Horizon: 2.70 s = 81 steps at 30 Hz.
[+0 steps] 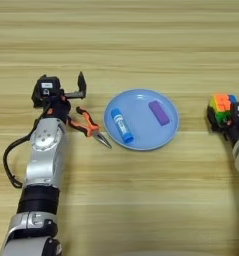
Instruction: Move the objects on the table
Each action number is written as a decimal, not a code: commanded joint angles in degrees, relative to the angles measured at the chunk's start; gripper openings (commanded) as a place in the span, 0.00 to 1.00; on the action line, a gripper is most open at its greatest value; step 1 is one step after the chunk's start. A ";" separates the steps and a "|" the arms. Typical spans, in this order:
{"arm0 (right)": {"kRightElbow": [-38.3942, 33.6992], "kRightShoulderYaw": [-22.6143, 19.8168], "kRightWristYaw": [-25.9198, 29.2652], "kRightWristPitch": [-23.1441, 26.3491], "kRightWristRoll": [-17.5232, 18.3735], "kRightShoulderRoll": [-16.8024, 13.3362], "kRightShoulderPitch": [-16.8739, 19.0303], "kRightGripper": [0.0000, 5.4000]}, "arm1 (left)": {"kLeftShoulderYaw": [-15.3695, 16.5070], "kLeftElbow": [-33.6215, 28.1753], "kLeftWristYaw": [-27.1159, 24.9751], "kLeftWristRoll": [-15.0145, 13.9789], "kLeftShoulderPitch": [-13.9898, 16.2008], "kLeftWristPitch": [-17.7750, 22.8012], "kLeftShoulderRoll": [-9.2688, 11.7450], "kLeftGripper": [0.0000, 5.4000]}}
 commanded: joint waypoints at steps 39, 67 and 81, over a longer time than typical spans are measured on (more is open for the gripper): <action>-31.72 23.25 9.42 2.72 -4.22 5.21 11.41 0.62 | 1.70 -0.25 0.31 -0.18 -0.49 0.30 0.75 1.00; -26.50 33.16 25.00 18.11 3.50 9.83 5.38 0.62 | 2.50 -4.17 0.89 -0.32 -0.24 1.39 0.74 1.00; -12.89 34.11 30.20 15.24 2.56 12.46 -0.42 0.62 | 2.50 -5.39 1.37 -0.31 -0.11 2.31 0.50 1.00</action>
